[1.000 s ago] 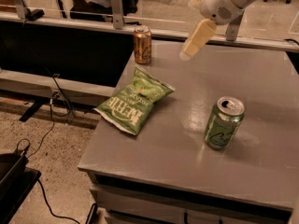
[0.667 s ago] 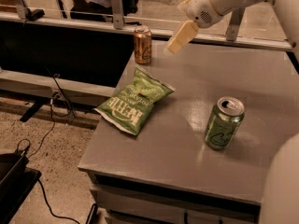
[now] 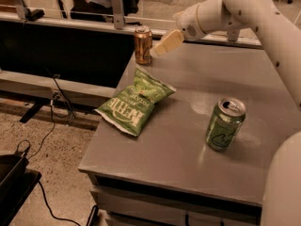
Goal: Knock orange can over
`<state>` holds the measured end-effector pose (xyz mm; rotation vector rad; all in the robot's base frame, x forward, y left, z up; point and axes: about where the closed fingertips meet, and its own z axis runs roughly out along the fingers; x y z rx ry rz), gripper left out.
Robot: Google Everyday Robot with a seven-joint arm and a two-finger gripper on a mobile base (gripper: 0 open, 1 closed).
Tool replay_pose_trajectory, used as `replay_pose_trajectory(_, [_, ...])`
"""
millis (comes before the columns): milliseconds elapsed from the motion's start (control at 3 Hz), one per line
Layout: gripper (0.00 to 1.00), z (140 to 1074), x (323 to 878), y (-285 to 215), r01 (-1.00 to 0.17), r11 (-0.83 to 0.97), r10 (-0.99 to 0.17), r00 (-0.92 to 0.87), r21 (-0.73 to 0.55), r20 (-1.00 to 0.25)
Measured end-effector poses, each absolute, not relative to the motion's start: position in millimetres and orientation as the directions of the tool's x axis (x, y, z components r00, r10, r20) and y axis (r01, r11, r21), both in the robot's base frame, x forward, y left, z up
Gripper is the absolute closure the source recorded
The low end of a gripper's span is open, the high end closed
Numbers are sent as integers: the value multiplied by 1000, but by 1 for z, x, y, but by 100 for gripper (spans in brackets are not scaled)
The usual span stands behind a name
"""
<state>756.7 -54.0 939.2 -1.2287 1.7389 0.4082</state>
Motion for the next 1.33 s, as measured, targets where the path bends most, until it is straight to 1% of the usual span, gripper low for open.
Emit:
replay_pose_trajectory(1000, [0,918,792,-17,-864,476,-277,28,-162,-960])
replay_pose_trajectory(1333, [0,918,796,-11,-865,474,-284,25,-164,-958])
